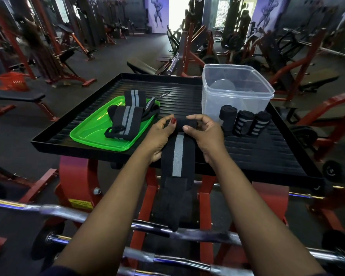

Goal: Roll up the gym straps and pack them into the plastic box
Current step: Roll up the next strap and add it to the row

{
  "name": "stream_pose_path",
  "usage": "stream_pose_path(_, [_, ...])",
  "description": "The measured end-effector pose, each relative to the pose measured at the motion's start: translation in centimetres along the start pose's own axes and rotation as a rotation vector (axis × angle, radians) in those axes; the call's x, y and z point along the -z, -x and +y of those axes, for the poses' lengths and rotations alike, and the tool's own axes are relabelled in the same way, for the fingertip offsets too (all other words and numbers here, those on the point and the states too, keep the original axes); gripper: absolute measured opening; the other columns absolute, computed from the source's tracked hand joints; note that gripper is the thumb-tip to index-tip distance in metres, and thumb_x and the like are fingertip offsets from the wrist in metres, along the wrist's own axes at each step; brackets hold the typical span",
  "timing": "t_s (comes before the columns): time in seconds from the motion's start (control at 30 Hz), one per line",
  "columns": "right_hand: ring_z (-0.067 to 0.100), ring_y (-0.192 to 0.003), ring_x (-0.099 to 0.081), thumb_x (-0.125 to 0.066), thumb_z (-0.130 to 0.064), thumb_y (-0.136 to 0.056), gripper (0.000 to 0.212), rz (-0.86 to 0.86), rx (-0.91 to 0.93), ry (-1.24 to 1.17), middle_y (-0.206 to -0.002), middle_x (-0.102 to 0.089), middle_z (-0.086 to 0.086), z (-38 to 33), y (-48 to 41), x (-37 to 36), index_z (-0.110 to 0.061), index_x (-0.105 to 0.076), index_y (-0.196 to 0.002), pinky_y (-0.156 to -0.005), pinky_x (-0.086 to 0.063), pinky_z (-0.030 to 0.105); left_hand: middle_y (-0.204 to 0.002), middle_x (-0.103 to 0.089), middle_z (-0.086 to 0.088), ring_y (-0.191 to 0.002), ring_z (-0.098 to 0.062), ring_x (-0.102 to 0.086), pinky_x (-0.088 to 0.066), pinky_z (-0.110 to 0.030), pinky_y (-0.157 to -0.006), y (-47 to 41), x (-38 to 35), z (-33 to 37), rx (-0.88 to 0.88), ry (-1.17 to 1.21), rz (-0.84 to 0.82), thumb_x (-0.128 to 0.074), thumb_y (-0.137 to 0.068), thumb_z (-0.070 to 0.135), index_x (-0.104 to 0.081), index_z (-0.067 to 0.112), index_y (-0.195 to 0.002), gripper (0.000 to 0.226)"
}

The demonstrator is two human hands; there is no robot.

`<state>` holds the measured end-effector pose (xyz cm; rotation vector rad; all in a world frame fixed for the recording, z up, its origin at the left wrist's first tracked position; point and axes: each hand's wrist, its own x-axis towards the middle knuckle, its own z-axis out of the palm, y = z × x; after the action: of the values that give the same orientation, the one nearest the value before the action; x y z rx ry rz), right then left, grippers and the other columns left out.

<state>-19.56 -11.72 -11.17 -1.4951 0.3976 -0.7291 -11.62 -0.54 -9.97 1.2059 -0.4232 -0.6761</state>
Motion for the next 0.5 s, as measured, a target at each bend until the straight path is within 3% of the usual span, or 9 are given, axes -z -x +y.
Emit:
stream_pose_path(0.1, [0.028, -0.101, -0.069, -0.077, 0.002, -0.075, 0.032, -0.028, -0.006, -0.002, -0.105, -0.073, 0.009, -0.1, 0.1, 0.1, -0.025, -0.07, -0.09, -0.089, -0.057, 0.047, -0.09, -0.067, -0.012, -0.076, -0.02, -0.065, -0.057, -0.03, -0.067, -0.3, 0.1, -0.3, 0.024, -0.083, -0.002, -0.045, -0.1, 0.02, -0.058, 0.009, -0.108, 0.018])
stream_pose_path(0.23, [0.03, -0.102, -0.068, -0.079, 0.002, -0.072, 0.031, -0.052, -0.012, -0.017, -0.105, -0.072, 0.011, -0.1, 0.0, 0.4, -0.024, -0.072, -0.088, -0.089, -0.057, 0.046, -0.084, -0.066, -0.012, -0.072, -0.02, -0.064, -0.057, -0.029, -0.062, -0.3, 0.1, -0.4, -0.011, -0.106, 0.041, -0.044, -0.101, 0.013, -0.059, 0.01, -0.095, 0.017])
stream_pose_path(0.37, [0.016, -0.097, -0.067, -0.076, -0.016, -0.083, 0.015, -0.045, -0.027, -0.035, -0.104, -0.073, 0.006, -0.2, 0.0, -0.2, -0.023, -0.072, -0.095, -0.081, -0.055, 0.027, -0.087, -0.065, -0.011, -0.073, -0.019, -0.063, -0.056, -0.031, -0.066, -0.3, 0.3, -0.4, -0.076, -0.118, 0.082, -0.045, -0.099, 0.008, -0.057, 0.014, -0.095, 0.014])
stream_pose_path(0.5, [0.018, -0.093, -0.068, -0.073, -0.024, -0.086, 0.005, -0.026, -0.113, -0.038, -0.099, -0.073, 0.008, 0.2, -0.3, -0.7, -0.022, -0.072, -0.09, -0.092, -0.055, 0.04, -0.085, -0.064, -0.011, -0.071, -0.019, -0.062, -0.056, -0.031, -0.064, -0.1, 0.2, -0.3, -0.13, -0.127, 0.087, -0.048, -0.096, 0.0, -0.058, 0.017, -0.093, 0.02])
